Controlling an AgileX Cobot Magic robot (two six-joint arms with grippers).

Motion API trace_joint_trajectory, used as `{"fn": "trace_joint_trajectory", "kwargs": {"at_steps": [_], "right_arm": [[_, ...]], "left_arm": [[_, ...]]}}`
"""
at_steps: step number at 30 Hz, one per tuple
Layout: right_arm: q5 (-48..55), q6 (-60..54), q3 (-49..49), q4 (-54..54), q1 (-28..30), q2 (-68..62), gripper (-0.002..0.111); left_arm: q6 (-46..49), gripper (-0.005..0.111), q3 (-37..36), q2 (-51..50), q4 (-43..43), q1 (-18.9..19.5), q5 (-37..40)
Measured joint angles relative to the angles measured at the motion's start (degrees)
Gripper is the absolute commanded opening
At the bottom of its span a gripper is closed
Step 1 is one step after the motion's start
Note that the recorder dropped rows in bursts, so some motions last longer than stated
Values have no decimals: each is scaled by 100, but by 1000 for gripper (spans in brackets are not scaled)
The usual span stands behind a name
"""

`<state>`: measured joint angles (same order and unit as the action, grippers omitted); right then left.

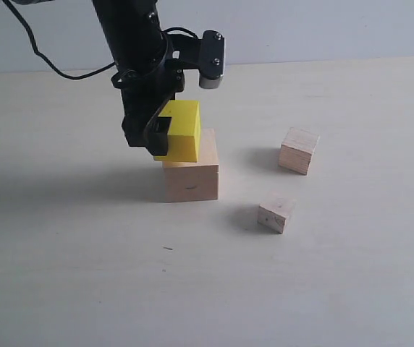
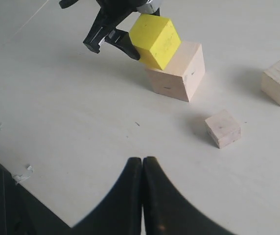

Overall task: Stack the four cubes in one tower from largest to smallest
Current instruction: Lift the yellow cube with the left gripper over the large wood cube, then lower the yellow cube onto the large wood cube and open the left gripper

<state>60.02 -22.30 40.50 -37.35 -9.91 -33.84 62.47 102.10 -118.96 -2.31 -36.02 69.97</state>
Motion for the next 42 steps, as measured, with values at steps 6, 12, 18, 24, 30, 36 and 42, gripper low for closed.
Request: {"fn": "trace_joint_trajectory", "kwargs": {"at_steps": [6,12,18,24,30,36,42], "right_arm": [[0,0,0,0,0,0,0],[0,0,0,0,0,0,0],[0,0,0,0,0,0,0],[0,0,0,0,0,0,0],[0,0,0,0,0,0,0],[0,0,0,0,0,0,0],[0,0,0,0,0,0,0]], "left_arm": [[-61,0,23,0,11,0,0],[-187,0,23,0,11,0,0],[-285,0,204,-8,-52,0,0],[-295,0,443,-78,-77,0,0],[-295,0,443,-316,-85,0,0],[-295,0,464,-343,-85,0,0],[-295,0,464,-343,-85,0,0]]}}
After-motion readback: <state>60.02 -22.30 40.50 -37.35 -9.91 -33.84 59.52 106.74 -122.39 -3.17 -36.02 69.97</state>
